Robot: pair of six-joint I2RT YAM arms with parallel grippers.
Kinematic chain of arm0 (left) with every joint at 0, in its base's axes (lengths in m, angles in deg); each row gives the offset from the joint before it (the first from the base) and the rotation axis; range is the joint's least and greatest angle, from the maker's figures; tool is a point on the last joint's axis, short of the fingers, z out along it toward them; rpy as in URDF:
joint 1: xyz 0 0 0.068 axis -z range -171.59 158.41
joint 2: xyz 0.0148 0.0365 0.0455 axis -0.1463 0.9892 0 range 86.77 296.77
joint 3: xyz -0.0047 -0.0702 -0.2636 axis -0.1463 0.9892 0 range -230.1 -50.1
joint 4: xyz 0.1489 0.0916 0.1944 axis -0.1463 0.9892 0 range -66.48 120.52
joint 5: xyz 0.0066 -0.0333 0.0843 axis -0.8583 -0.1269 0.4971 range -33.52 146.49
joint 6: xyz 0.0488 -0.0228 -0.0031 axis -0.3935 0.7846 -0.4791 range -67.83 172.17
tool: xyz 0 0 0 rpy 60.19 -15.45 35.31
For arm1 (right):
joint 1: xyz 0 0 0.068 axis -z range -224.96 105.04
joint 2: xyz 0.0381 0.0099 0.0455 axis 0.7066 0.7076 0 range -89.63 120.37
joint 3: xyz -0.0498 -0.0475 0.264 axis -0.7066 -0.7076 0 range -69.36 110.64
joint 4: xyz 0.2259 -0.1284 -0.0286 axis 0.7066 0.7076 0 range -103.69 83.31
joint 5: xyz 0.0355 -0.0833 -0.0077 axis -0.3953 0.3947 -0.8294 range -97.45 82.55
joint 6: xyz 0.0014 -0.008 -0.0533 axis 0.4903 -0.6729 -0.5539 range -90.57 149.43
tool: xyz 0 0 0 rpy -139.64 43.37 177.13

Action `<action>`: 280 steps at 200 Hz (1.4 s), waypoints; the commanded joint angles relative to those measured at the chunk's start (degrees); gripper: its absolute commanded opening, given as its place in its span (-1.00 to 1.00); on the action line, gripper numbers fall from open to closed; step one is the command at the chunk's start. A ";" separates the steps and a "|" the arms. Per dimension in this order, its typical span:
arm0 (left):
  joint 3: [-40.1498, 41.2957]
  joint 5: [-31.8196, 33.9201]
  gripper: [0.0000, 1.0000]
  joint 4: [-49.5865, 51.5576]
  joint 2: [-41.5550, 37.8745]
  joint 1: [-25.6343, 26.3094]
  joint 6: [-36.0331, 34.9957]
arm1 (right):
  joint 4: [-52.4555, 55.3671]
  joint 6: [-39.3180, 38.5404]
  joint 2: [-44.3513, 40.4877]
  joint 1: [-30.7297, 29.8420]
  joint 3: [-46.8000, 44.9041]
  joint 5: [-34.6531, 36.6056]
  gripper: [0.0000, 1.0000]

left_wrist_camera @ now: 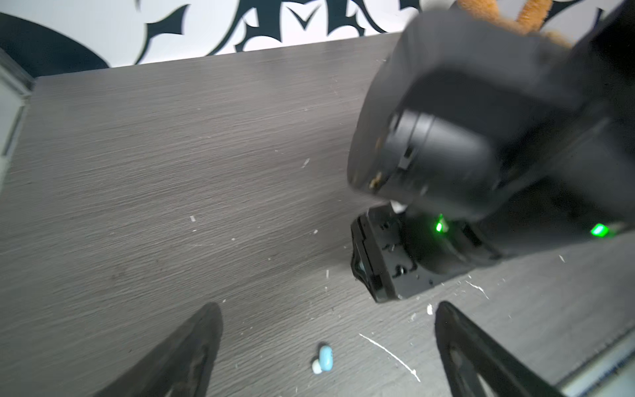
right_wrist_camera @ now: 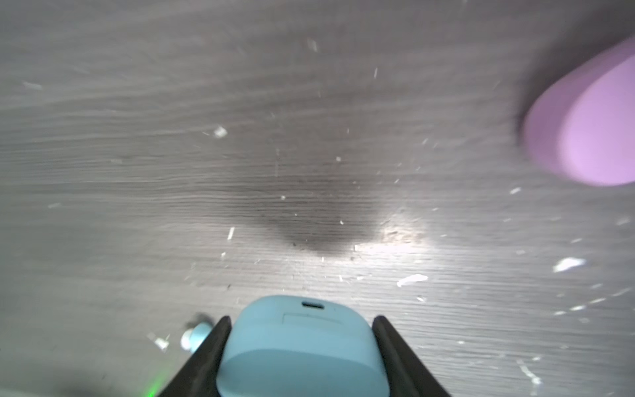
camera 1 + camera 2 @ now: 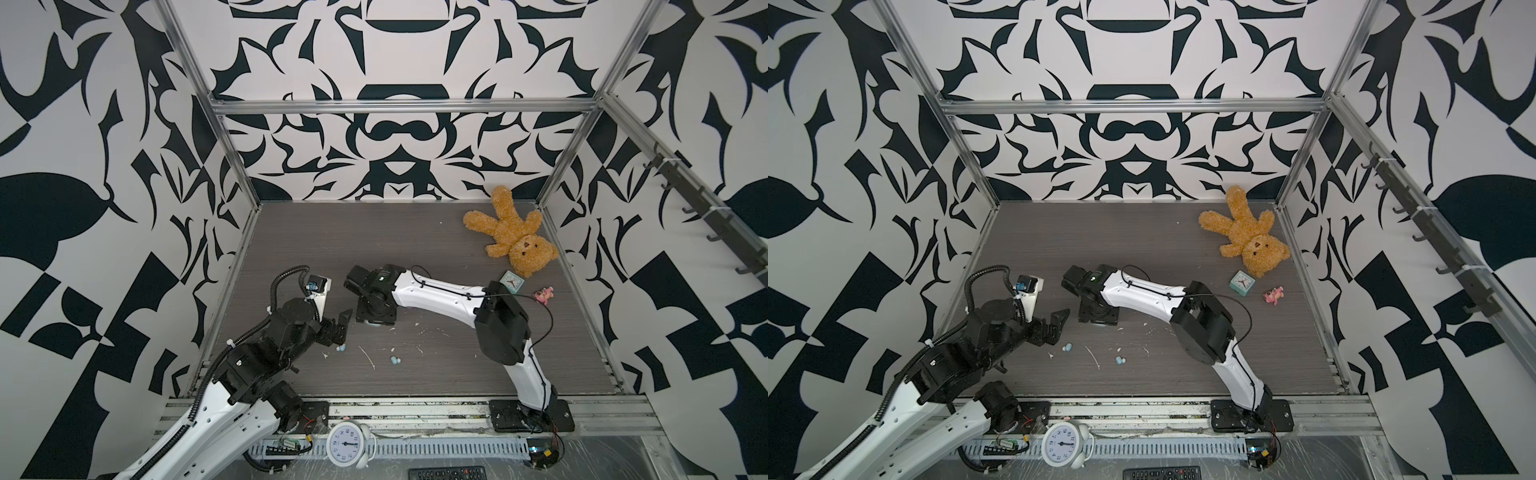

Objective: Insert wireless bluetooth earbuds into charging case
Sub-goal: Pick up the charging case from the center of the table, then pass the charging case.

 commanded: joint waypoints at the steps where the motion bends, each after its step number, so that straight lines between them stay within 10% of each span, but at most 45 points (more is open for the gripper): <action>1: 0.68 -9.73 0.98 -5.24 0.53 -0.04 -5.23 | -5.97 -6.59 -9.34 2.26 -4.98 1.72 -1.00; 101: 0.74 -14.61 0.98 -14.90 10.43 8.78 -26.10 | -15.80 -23.86 -34.34 8.95 -21.70 -7.11 -1.00; 201: 6.27 -20.19 0.98 -17.75 8.19 13.73 -32.30 | -25.87 -27.31 -38.67 8.49 -30.77 -23.59 -1.00; 280: 8.13 -11.03 0.97 -23.68 8.12 14.17 -32.86 | -27.47 -31.21 -39.43 3.93 -32.28 -26.66 -1.00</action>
